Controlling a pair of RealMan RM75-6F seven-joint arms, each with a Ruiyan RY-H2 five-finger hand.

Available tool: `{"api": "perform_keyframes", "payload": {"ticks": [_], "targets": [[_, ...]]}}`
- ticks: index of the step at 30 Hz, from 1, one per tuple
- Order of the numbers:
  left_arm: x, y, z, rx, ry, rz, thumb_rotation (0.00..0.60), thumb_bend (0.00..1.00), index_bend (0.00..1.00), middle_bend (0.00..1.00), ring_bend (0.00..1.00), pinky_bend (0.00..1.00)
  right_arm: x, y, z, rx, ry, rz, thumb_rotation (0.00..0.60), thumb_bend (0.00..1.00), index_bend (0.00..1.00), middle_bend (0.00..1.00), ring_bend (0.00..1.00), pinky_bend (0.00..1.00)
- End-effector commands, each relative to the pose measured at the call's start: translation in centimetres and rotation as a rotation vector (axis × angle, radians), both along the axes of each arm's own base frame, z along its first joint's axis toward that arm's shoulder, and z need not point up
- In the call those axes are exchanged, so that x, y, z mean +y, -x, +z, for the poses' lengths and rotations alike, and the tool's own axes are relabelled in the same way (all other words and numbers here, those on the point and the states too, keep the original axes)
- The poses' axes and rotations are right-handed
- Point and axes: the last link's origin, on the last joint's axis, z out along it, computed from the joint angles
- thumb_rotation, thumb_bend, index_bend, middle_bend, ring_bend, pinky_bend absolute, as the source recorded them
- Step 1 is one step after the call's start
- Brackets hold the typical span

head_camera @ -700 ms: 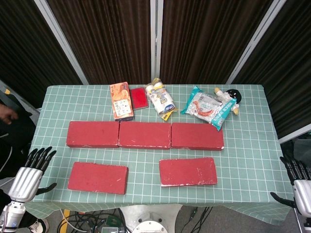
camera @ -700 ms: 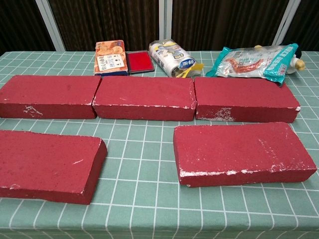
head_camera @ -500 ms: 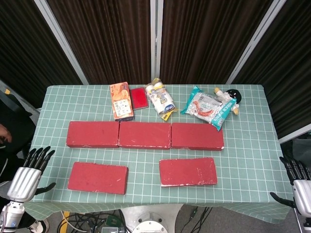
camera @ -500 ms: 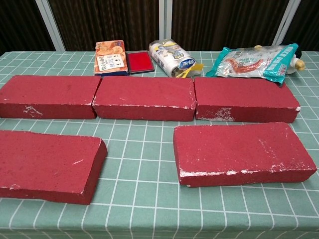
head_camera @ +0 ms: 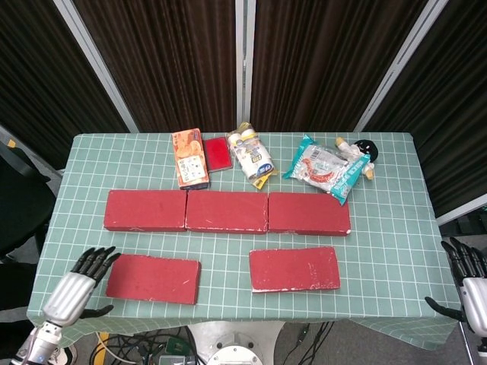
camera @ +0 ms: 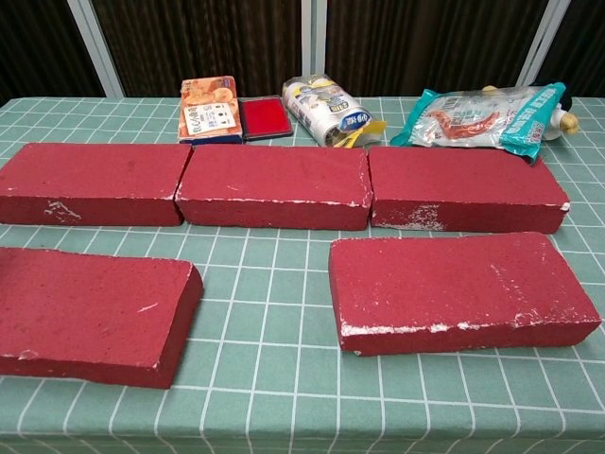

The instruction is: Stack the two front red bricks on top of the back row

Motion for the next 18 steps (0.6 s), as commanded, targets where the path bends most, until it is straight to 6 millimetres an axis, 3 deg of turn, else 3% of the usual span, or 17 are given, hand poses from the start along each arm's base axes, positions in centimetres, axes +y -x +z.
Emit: {"api": "perform_keyframes", "payload": {"ticks": [1, 10, 18], "targets": [[-0.2, -1.6, -2.0, -0.012, 0.083, -0.035, 0.600, 0.00, 0.03, 0.00, 0.00, 0.00, -0.3, -0.2, 0.5, 0.005, 0.012, 0.010, 0.600, 0.00, 0.00, 0.00, 0.00, 0.00], [0.6, -4.4, -6.7, -0.010, 0.191, -0.076, 0.600, 0.00, 0.03, 0.00, 0.00, 0.00, -0.8, -0.1, 1.1, -0.002, 0.023, 0.004, 0.600, 0.00, 0.00, 0.00, 0.00, 0.00], [2.2, -5.9, -8.0, 0.031, 0.207, -0.060, 0.600, 0.00, 0.03, 0.00, 0.00, 0.00, -0.9, 0.5, 0.8, -0.003, 0.016, -0.008, 0.600, 0.00, 0.00, 0.00, 0.00, 0.00]]}}
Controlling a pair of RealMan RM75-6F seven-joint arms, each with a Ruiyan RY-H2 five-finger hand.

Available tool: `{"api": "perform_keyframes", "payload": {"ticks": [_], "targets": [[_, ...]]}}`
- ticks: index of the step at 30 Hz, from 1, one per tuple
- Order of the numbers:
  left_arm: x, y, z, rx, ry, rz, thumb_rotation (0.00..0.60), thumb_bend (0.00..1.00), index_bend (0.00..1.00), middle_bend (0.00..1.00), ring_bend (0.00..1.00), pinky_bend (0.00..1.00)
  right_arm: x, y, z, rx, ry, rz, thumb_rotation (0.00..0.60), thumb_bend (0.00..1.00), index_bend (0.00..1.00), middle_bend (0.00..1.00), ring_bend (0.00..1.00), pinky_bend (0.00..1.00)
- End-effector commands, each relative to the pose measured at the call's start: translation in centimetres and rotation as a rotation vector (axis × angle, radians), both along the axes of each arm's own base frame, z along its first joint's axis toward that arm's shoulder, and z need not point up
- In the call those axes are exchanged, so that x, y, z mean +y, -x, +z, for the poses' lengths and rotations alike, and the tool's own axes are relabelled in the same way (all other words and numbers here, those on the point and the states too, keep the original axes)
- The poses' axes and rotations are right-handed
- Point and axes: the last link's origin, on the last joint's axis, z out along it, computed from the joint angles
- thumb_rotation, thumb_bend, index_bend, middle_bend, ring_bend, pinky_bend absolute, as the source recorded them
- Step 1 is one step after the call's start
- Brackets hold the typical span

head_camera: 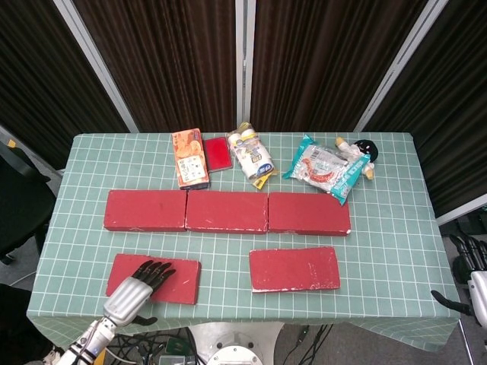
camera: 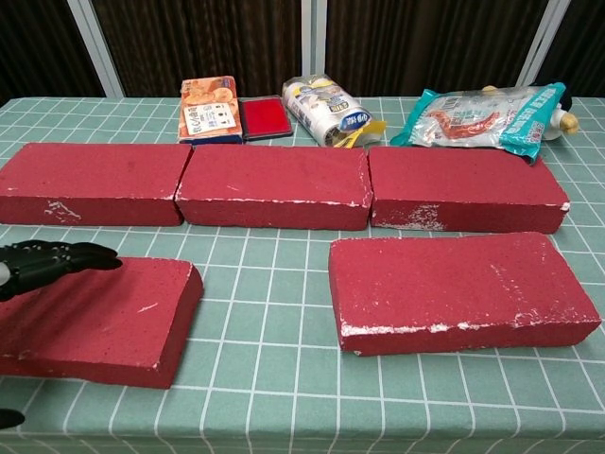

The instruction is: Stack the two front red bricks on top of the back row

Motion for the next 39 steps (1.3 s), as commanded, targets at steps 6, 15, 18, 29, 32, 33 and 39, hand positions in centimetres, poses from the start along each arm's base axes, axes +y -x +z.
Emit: {"api": "perform_keyframes", "payload": {"ticks": [6, 15, 18, 29, 32, 33, 39], "targets": [[2.0, -1.7, -0.2, 0.015, -0.014, 0.023, 0.600, 0.00, 0.03, 0.00, 0.00, 0.00, -0.1, 0.4, -0.1, 0.000, -0.001, -0.008, 0.600, 0.00, 0.00, 0.00, 0.00, 0.00], [3.7, -3.0, -1.1, 0.054, 0.048, 0.048, 0.600, 0.00, 0.03, 0.00, 0.00, 0.00, -0.2, 0.6, -0.5, -0.002, -0.012, -0.010, 0.600, 0.00, 0.00, 0.00, 0.00, 0.00], [4.4, -3.7, -1.1, 0.069, 0.054, 0.042, 0.600, 0.00, 0.03, 0.00, 0.00, 0.00, -0.3, 0.7, -0.5, -0.001, -0.013, -0.012, 0.600, 0.00, 0.00, 0.00, 0.00, 0.00], [5.6, -4.0, -1.4, 0.134, 0.078, 0.088, 0.600, 0.00, 0.03, 0.00, 0.00, 0.00, -0.4, 1.0, -0.6, -0.003, -0.015, -0.017, 0.600, 0.00, 0.00, 0.00, 0.00, 0.00], [5.8, -4.0, -1.5, 0.144, 0.082, 0.098, 0.600, 0.00, 0.03, 0.00, 0.00, 0.00, -0.4, 1.1, -0.6, -0.003, -0.016, -0.020, 0.600, 0.00, 0.00, 0.00, 0.00, 0.00], [5.8, -3.9, -1.5, 0.148, 0.082, 0.100, 0.600, 0.00, 0.03, 0.00, 0.00, 0.00, -0.4, 1.1, -0.6, -0.003, -0.016, -0.020, 0.600, 0.00, 0.00, 0.00, 0.00, 0.00], [6.2, -3.8, -1.6, 0.161, 0.073, 0.111, 0.600, 0.00, 0.03, 0.02, 0.00, 0.00, -0.3, 1.1, -0.6, -0.002, -0.015, -0.019, 0.600, 0.00, 0.00, 0.00, 0.00, 0.00]]}}
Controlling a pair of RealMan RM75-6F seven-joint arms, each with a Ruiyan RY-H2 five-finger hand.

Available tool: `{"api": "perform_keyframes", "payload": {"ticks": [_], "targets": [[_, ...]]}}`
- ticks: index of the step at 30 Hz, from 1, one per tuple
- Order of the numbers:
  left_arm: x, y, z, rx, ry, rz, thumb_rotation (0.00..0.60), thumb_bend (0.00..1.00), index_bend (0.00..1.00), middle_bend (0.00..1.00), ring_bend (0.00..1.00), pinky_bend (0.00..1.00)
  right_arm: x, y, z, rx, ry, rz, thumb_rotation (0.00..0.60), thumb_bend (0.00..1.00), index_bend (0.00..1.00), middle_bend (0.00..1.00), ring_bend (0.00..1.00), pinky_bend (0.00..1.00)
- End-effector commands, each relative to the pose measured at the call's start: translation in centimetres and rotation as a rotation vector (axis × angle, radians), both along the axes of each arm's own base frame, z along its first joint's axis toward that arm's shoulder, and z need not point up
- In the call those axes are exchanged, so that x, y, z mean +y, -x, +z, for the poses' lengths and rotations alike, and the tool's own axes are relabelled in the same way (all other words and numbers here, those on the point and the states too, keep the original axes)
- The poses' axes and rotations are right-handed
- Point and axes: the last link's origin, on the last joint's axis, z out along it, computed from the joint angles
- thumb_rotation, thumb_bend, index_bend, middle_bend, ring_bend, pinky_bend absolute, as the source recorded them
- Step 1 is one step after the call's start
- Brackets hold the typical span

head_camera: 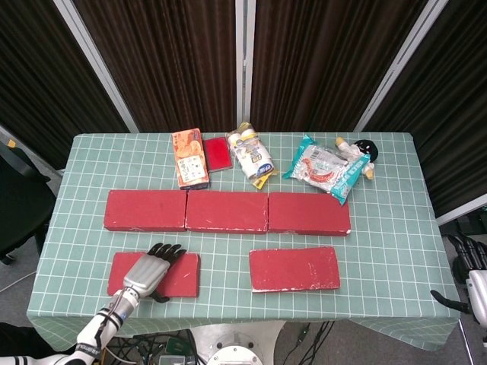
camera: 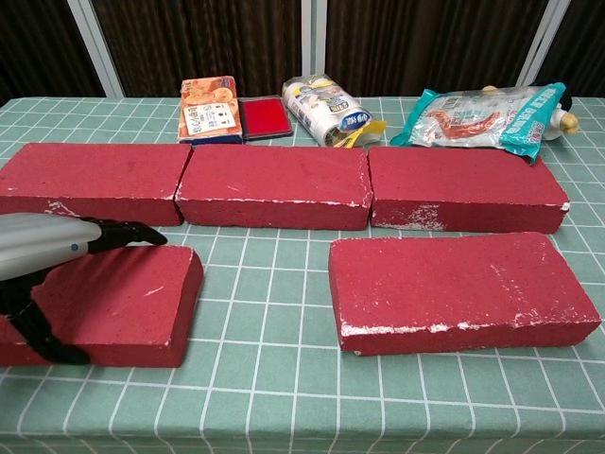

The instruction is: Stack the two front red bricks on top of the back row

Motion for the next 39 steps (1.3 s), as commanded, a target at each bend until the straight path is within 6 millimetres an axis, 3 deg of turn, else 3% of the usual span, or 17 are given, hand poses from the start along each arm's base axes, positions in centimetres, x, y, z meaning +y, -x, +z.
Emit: {"api": "perform_keyframes", "payload": {"ticks": [1, 10, 24, 28, 32, 39], "targets": [[0.1, 0.0, 0.0, 0.005, 0.001, 0.001, 0.600, 0.00, 0.03, 0.03, 0.00, 0.00, 0.0, 0.0, 0.0, 0.000, 0.000, -0.001, 0.600, 0.00, 0.00, 0.00, 0.00, 0.00], [0.1, 0.0, -0.1, 0.035, 0.009, 0.002, 0.600, 0.00, 0.03, 0.18, 0.00, 0.00, 0.0, 0.1, -0.2, -0.003, -0.005, -0.003, 0.600, 0.00, 0.00, 0.00, 0.00, 0.00], [-0.3, -1.8, 1.7, 0.031, -0.053, -0.075, 0.600, 0.12, 0.08, 0.21, 0.00, 0.00, 0.0, 0.1, 0.0, -0.004, 0.006, -0.005, 0.600, 0.00, 0.00, 0.00, 0.00, 0.00], [1.1, -3.0, 2.9, 0.037, -0.087, -0.109, 0.600, 0.12, 0.08, 0.21, 0.00, 0.00, 0.0, 0.0, 0.2, -0.002, 0.009, -0.004, 0.600, 0.00, 0.00, 0.00, 0.00, 0.00], [3.7, -4.2, 3.6, 0.022, -0.107, -0.116, 0.600, 0.12, 0.08, 0.21, 0.00, 0.00, 0.0, -0.1, 0.3, -0.002, 0.012, -0.004, 0.600, 0.00, 0.00, 0.00, 0.00, 0.00], [8.4, -5.2, 3.2, 0.002, -0.136, -0.119, 0.600, 0.12, 0.08, 0.22, 0.00, 0.00, 0.0, -0.3, 0.3, 0.003, 0.014, -0.004, 0.600, 0.00, 0.00, 0.00, 0.00, 0.00]]}}
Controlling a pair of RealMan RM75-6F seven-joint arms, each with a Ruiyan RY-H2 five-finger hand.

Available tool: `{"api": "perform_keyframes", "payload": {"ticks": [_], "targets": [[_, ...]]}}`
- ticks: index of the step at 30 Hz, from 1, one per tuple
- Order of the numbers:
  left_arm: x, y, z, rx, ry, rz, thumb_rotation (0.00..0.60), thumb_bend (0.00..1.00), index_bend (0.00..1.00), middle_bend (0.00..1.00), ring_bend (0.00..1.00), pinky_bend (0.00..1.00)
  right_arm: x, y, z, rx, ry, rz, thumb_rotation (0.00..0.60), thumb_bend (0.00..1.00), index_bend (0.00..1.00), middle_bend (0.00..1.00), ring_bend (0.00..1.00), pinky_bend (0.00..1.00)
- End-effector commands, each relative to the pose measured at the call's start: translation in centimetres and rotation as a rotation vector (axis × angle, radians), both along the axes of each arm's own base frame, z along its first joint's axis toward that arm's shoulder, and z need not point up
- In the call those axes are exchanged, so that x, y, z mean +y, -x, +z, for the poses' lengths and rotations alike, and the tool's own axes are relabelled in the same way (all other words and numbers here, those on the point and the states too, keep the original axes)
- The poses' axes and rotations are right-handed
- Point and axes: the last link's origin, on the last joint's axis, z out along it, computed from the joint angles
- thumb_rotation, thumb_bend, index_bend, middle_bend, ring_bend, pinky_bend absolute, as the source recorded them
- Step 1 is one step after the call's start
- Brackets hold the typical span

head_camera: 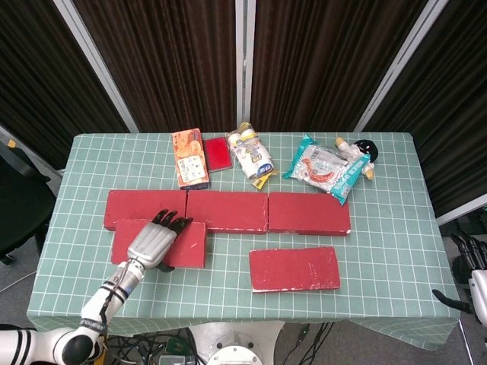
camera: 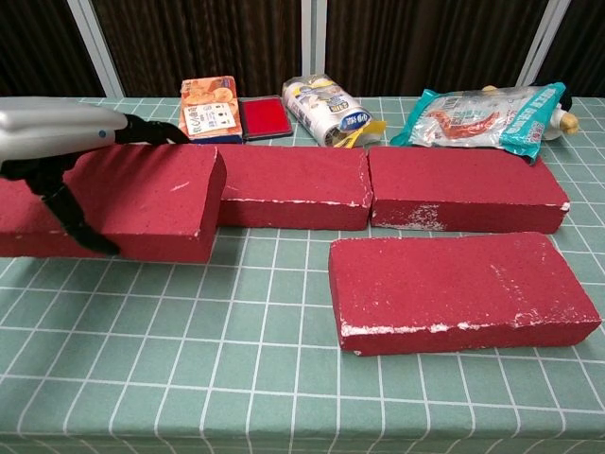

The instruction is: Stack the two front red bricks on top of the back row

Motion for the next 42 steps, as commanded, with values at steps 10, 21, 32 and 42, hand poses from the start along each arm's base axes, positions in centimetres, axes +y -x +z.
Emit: {"api": "perform_keyframes", "payload": {"ticks": [10, 21, 32, 42], "targets": [[6.8, -0.5, -0.9, -0.040, 0.005, 0.089, 0.600, 0.12, 0.08, 0.23, 0.00, 0.00, -0.2, -0.3, -0.3, 0.016, 0.001, -0.013, 0.600, 0.00, 0.00, 0.00, 0.00, 0.00], [9.3, -0.3, -1.3, -0.024, 0.037, 0.119, 0.600, 0.12, 0.08, 0.23, 0.00, 0.00, -0.5, -1.0, -1.0, 0.029, -0.010, -0.022, 0.600, 0.00, 0.00, 0.00, 0.00, 0.00], [10.3, -0.8, -2.0, -0.018, 0.057, 0.072, 0.600, 0.12, 0.08, 0.23, 0.00, 0.00, -0.6, -1.2, -1.0, 0.033, -0.009, -0.032, 0.600, 0.00, 0.00, 0.00, 0.00, 0.00], [11.0, -1.9, -1.8, -0.036, 0.067, 0.053, 0.600, 0.12, 0.08, 0.23, 0.00, 0.00, -0.9, -1.3, -1.1, 0.034, -0.013, -0.033, 0.600, 0.00, 0.00, 0.00, 0.00, 0.00]]}}
